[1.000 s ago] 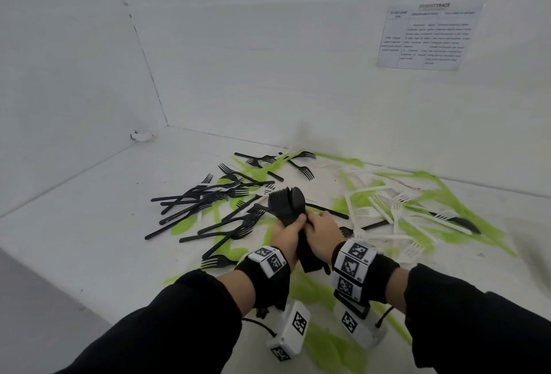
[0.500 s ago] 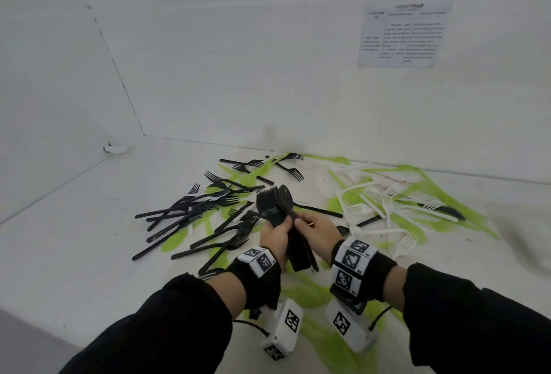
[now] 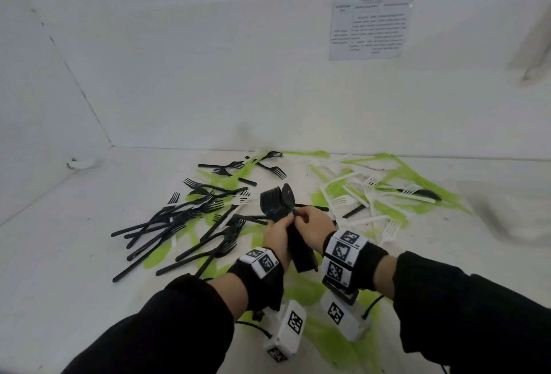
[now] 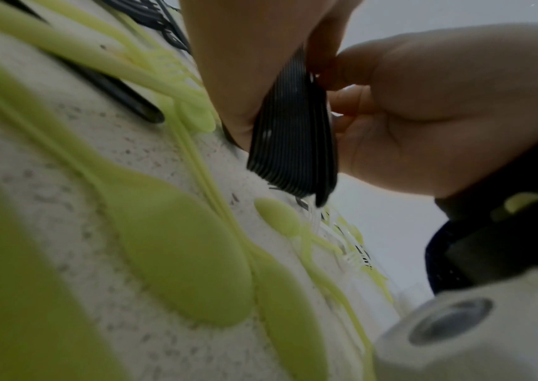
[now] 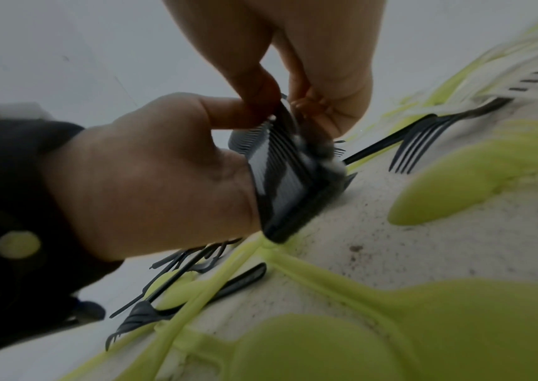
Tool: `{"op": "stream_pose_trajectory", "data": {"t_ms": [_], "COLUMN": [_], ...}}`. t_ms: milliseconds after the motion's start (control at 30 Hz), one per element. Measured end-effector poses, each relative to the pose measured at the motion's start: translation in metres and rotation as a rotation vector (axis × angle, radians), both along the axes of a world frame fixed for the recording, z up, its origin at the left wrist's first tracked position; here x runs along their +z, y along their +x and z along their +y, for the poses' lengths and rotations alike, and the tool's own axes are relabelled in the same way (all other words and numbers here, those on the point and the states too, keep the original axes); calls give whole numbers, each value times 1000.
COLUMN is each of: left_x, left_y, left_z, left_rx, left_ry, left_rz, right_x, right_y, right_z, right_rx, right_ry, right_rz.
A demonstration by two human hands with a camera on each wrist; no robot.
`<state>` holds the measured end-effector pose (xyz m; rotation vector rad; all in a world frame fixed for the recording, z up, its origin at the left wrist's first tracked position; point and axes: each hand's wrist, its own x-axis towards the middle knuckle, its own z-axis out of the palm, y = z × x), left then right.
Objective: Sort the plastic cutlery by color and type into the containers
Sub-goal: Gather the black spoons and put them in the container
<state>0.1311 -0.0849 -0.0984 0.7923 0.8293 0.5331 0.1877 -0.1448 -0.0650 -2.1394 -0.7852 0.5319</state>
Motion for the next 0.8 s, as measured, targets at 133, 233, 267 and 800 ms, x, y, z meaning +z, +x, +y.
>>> {"op": "stream_pose_trajectory", "data": {"t_ms": [133, 233, 267, 800], "left_x": [1, 5, 6, 3], "left_y": [8, 13, 15, 53], "left_z": [0, -6, -8, -43], "left_rx": [-29, -103, -124, -146], "left_ry": [15, 11, 17, 46], "left_rz": [-25, -66, -74, -43], "right_x": [-5, -3, -2, 14], "right_y": [9, 19, 23, 199], "right_z": [-8, -15, -18, -92], "right_rx": [-22, 8, -7, -152], "right_ry": [96, 99, 93, -483], "right_rz": [79, 114, 96, -291]}}
